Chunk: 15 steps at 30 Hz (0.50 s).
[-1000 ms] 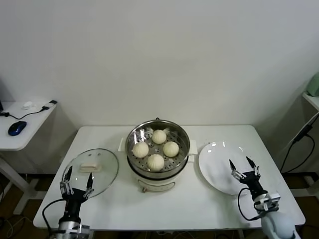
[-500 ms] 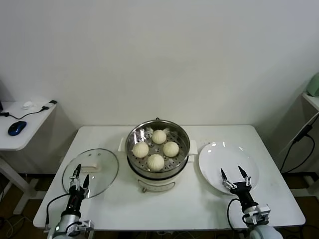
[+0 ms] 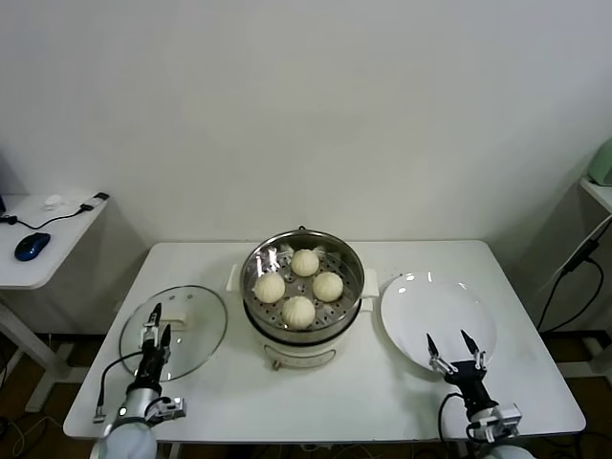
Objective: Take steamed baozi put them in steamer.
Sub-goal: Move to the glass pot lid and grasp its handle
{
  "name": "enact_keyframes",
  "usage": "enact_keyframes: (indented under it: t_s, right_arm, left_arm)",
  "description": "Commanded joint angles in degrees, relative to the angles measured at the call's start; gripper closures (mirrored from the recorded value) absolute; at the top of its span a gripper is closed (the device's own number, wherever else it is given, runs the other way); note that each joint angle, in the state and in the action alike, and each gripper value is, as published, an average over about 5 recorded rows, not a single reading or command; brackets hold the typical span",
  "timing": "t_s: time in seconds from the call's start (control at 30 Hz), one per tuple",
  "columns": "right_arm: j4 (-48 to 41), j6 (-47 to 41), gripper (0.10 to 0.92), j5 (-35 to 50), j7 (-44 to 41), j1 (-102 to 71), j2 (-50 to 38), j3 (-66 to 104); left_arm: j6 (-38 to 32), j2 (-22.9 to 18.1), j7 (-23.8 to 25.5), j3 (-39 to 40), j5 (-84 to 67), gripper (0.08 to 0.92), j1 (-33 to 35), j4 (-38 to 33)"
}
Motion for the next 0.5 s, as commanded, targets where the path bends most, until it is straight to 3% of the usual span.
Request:
enact_keyframes:
  t_s: [0.03, 0.33, 0.5]
  right_arm:
    - [0.52, -0.32, 0.203, -0.51, 0.13, -0.80, 0.64, 0.39]
    - [-0.12, 0.04, 0.203, -0.82, 0.12, -0.89, 0.99, 0.34]
    - [-0.49, 0.33, 0.203, -0.88, 0.14, -1.11, 1.22, 0.40]
  left_arm:
    - [2.41, -0.35, 1.08, 0.46, 1.40, 0.177, -4.81, 4.74]
    - [2.87, -1.01, 2.13, 0.79, 0.67, 0.189, -6.10, 6.95]
    - [1.22, -1.10, 0.94, 0.46, 1.46, 0.311, -6.47, 9.05]
